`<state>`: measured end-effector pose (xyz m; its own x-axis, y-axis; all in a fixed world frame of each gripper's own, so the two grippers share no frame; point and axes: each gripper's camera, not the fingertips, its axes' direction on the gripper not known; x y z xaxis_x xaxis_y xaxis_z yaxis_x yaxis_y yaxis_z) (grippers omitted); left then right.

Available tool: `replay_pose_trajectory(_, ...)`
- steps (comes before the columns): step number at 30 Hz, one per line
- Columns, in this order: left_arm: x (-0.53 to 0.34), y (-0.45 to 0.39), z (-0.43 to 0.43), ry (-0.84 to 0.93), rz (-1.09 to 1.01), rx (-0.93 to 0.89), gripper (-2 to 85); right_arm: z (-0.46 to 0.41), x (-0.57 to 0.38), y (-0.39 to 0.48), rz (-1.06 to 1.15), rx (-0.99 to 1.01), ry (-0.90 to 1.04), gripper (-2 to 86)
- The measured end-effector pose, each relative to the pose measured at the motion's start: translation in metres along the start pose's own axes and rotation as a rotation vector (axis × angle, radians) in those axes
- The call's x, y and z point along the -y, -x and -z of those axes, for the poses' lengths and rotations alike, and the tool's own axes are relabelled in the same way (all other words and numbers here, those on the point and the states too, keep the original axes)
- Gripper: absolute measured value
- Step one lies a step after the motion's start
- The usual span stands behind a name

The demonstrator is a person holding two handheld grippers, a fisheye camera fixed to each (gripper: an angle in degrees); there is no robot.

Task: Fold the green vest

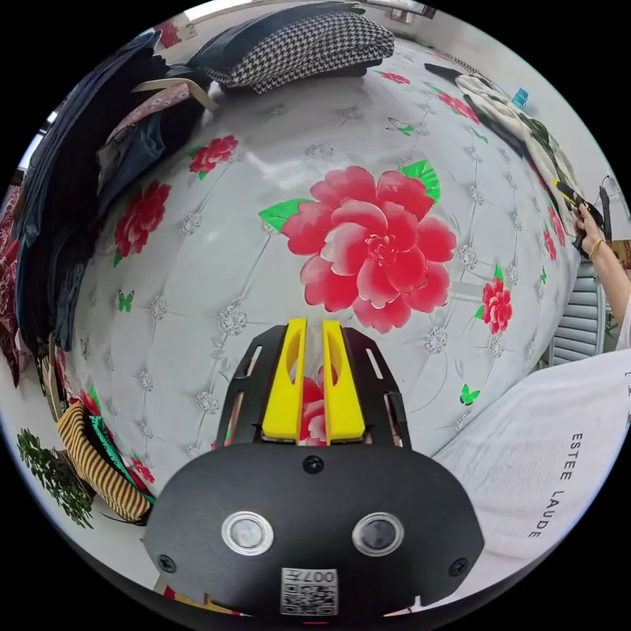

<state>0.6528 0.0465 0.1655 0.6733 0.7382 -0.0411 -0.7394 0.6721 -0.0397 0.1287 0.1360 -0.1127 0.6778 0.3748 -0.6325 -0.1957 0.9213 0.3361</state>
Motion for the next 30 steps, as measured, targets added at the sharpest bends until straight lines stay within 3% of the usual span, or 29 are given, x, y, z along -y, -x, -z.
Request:
replay_pose_trajectory(5, 0.019, -0.013, -0.006, 0.027, -0.013, 0.063, 4.0, -0.021, 0.058, -0.11, -0.251, -0.104, -0.008, 5.7)
replay_pose_trajectory(12, 0.035, -0.003, -0.005, 0.024, 0.052, 0.047, 3.7, -0.083, 0.077, -0.152, -0.297, -0.008, 0.165, 2.1)
replay_pose_trajectory(18, 0.055, 0.002, 0.001, 0.091, 0.08, 0.08, 3.7, -0.035, 0.009, -0.083, -0.051, 0.291, -0.028, 0.1)
replay_pose_trajectory(24, 0.026, 0.031, 0.017, -0.07, 0.214, -0.011, 3.0, 0.024, -0.104, 0.069, 0.297, 0.815, 0.164, -0.1)
replay_pose_trajectory(30, -0.029, 0.063, 0.044, -0.214, 0.329, -0.272, 0.8, 0.12, -0.212, 0.226, 0.936, 1.286, 0.388, 0.5)
